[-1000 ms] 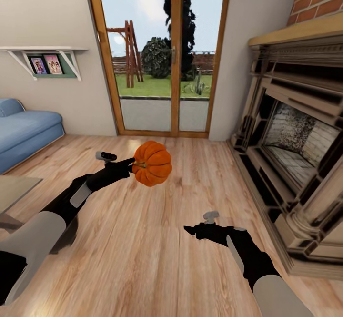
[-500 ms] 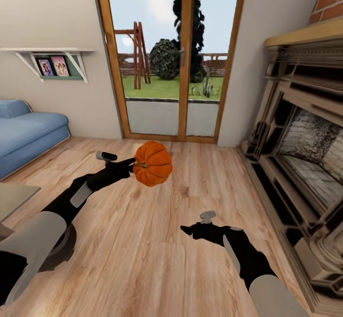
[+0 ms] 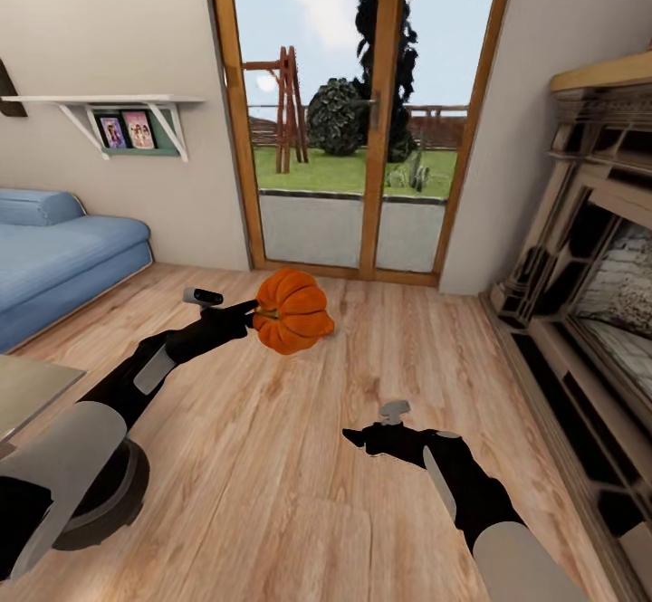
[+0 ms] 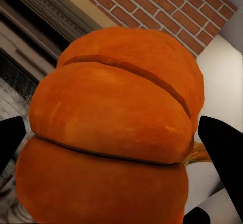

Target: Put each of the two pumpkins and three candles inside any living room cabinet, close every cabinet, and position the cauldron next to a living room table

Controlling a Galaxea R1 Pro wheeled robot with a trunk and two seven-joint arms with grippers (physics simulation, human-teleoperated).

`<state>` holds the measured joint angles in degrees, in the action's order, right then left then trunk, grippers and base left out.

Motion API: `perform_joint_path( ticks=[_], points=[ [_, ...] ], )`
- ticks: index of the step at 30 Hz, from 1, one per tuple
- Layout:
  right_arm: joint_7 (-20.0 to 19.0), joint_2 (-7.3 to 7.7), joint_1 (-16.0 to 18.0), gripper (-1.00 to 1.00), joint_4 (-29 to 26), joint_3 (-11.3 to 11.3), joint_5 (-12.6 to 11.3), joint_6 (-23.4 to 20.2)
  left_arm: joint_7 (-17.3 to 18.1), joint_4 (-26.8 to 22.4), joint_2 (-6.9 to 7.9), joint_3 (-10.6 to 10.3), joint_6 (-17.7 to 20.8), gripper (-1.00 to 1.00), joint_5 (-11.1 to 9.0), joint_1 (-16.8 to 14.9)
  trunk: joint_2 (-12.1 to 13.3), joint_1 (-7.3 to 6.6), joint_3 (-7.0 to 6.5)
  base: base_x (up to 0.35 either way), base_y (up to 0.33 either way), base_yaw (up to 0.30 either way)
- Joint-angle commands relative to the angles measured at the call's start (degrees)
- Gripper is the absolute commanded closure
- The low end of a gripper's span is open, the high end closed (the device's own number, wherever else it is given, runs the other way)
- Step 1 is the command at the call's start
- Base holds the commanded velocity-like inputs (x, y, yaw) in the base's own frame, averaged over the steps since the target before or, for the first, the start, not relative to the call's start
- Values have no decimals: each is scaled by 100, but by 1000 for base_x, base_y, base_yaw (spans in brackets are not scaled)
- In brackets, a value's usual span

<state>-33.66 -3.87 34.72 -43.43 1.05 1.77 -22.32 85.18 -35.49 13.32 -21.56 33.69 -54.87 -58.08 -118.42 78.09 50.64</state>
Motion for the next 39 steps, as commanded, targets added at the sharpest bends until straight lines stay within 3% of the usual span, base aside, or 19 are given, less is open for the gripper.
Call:
perform_joint_path(
  ticks=[1, 39],
  points=[
    [0, 0, 0, -100, 0, 0, -1, 0, -2, -2, -1, 11, -3, 100, -6, -1, 0, 0, -1, 338, 0, 7],
    [0, -16, 0, -100, 153, -8, -10, 130, -19, 7, -102, 11, -3, 100, -6, 2, 0, 0, -1, 338, 0, 0]
  ],
)
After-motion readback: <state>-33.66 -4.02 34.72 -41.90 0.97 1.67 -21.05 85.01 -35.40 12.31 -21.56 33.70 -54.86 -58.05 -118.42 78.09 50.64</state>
